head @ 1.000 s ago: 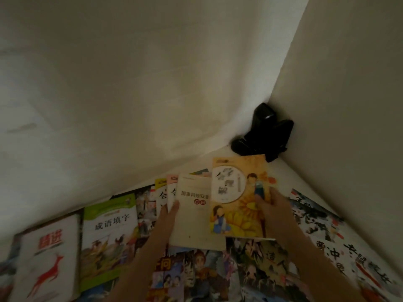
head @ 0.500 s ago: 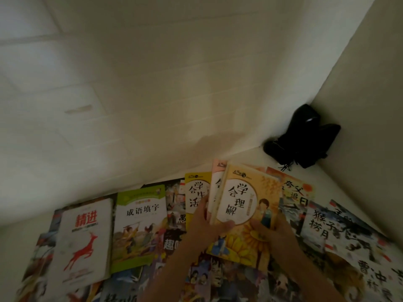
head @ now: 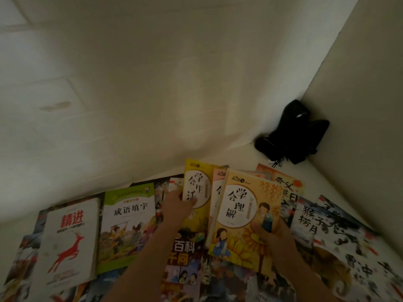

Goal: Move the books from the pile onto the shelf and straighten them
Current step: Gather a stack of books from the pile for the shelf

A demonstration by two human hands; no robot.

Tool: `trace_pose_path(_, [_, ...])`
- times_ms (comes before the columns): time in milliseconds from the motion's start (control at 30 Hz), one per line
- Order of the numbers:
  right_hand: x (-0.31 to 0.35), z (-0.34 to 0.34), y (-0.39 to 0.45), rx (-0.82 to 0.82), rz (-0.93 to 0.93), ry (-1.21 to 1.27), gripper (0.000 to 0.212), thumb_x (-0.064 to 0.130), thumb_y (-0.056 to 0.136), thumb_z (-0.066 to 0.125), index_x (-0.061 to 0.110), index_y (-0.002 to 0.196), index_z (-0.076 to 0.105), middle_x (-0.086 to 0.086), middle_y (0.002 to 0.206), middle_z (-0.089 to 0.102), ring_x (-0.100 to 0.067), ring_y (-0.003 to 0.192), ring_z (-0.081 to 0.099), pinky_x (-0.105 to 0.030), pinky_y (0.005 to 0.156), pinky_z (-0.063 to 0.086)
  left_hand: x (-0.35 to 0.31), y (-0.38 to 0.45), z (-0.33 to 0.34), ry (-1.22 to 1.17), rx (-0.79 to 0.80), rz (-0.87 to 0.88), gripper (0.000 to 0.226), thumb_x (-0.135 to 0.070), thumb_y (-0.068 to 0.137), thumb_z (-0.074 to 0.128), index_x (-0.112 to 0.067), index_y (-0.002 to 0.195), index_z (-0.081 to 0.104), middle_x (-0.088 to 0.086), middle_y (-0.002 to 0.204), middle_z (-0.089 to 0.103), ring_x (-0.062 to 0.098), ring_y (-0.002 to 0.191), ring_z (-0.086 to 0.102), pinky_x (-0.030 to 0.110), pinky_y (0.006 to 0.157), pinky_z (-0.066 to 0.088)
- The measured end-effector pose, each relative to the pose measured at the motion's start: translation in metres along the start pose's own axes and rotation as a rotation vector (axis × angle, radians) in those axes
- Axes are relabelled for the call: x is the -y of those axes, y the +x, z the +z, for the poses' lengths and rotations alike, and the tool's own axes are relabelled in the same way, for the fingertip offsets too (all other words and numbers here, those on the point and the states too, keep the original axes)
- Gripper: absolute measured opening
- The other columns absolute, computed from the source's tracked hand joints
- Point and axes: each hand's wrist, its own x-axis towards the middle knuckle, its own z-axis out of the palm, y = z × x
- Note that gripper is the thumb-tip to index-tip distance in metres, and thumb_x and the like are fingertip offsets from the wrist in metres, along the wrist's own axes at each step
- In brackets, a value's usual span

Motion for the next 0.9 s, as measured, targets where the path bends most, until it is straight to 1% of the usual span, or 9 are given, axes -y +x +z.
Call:
trace_pose_path(67, [-0.001, -0.003, -0.002, 0.022, 0.005, 0.023, 0.046, 0.027, 0.07, 0.076, 0.014, 0.112, 0.062, -0.011, 0.103, 0.073, -0.033, 0.093, 0.07, -0.056, 0.083, 0.055, -0.018, -0.009, -0.008, 0.112, 0.014, 0.153, 0.036, -0.02, 0.094, 0.058, -0.009, 0.127, 0.052, 0.012, 0.119, 0.063, 0.029, 0.104, 0.061, 0.03, 0.071, 0.048])
trace_pose_path(233, [0.006, -0.001, -0.005, 0.086, 0.058, 0.094, 0.036, 0.011, 0.085, 0.069, 0.012, 0.119, 0.06, -0.007, 0.103, 0.074, -0.028, 0.093, 0.071, -0.051, 0.085, 0.056, -0.064, -0.03, -0.046, 0.105, -0.441, 0.455, 0.026, -0.018, 0.099, 0.047, -0.006, 0.122, 0.041, 0.003, 0.097, 0.056, 0.023, 0.076, 0.055, 0.024, 0.049, 0.038])
trace_pose_path(300, [0.007, 0.0, -0.001, 0.037, 0.131, 0.102, 0.042, 0.017, 0.085, 0.071, 0.018, 0.125, 0.058, -0.004, 0.109, 0.071, -0.027, 0.097, 0.069, -0.048, 0.086, 0.056, -0.08, -0.028, -0.048, -0.004, -0.329, 0.472, 0.029, -0.019, 0.097, 0.052, -0.007, 0.122, 0.043, -0.001, 0.104, 0.053, 0.019, 0.083, 0.056, 0.023, 0.053, 0.044])
trace_pose_path(367, [0.01, 0.0, 0.0, -0.022, 0.229, 0.147, 0.049, 0.036, 0.085, 0.069, 0.021, 0.13, 0.056, -0.003, 0.118, 0.067, -0.026, 0.102, 0.066, -0.046, 0.084, 0.056, -0.081, -0.028, -0.032, -0.188, -0.043, 0.366, 0.03, -0.021, 0.094, 0.058, -0.012, 0.121, 0.048, 0.0, 0.112, 0.061, 0.018, 0.089, 0.063, 0.029, 0.062, 0.053])
trace_pose_path(500, [0.011, -0.005, 0.004, 0.041, 0.356, 0.366, 0.056, 0.065, 0.085, 0.046, 0.024, 0.118, 0.066, -0.02, 0.128, 0.061, -0.045, 0.116, 0.057, -0.063, 0.097, 0.045, -0.041, -0.037, 0.029, -0.187, 0.355, 0.23, 0.03, -0.023, 0.091, 0.063, -0.019, 0.12, 0.056, -0.004, 0.113, 0.066, 0.016, 0.1, 0.065, 0.04, 0.082, 0.058])
trace_pose_path(600, [0.012, -0.006, -0.001, 0.066, 0.191, 0.158, 0.029, 0.046, 0.081, 0.067, 0.029, 0.104, 0.07, -0.014, 0.117, 0.068, -0.034, 0.105, 0.066, -0.056, 0.093, 0.051, -0.021, -0.042, 0.054, -0.01, 0.266, 0.276, 0.039, -0.032, 0.089, 0.065, -0.021, 0.124, 0.054, -0.005, 0.117, 0.06, 0.015, 0.101, 0.061, 0.019, 0.073, 0.052])
trace_pose_path(667, [0.006, -0.004, -0.003, 0.062, 0.101, 0.092, 0.02, 0.027, 0.085, 0.069, 0.035, 0.103, 0.067, 0.0, 0.109, 0.072, -0.023, 0.1, 0.067, -0.049, 0.09, 0.054, -0.014, -0.043, 0.047, 0.086, 0.096, 0.36, 0.039, -0.039, 0.087, 0.065, -0.018, 0.12, 0.061, -0.002, 0.118, 0.057, 0.016, 0.103, 0.058, 0.026, 0.08, 0.051])
trace_pose_path(767, [0.007, -0.004, -0.008, 0.022, 0.145, 0.195, 0.026, 0.017, 0.086, 0.068, 0.035, 0.104, 0.064, 0.006, 0.107, 0.069, -0.023, 0.102, 0.063, -0.044, 0.076, 0.056, 0.014, -0.048, 0.004, 0.232, -0.046, 0.358, 0.028, -0.035, 0.092, 0.059, -0.018, 0.114, 0.063, 0.005, 0.12, 0.054, 0.023, 0.105, 0.056, 0.035, 0.088, 0.049])
trace_pose_path(900, [0.013, -0.005, -0.025, -0.009, 0.22, 0.242, 0.05, 0.023, 0.079, 0.073, 0.025, 0.126, 0.058, -0.001, 0.126, 0.061, -0.031, 0.114, 0.057, -0.048, 0.078, 0.054, 0.072, -0.075, -0.057, 0.553, -0.004, 0.185, 0.064, -0.042, 0.082, 0.069, -0.022, 0.135, 0.04, 0.008, 0.128, 0.045, 0.028, 0.115, 0.048, 0.039, 0.095, 0.046])
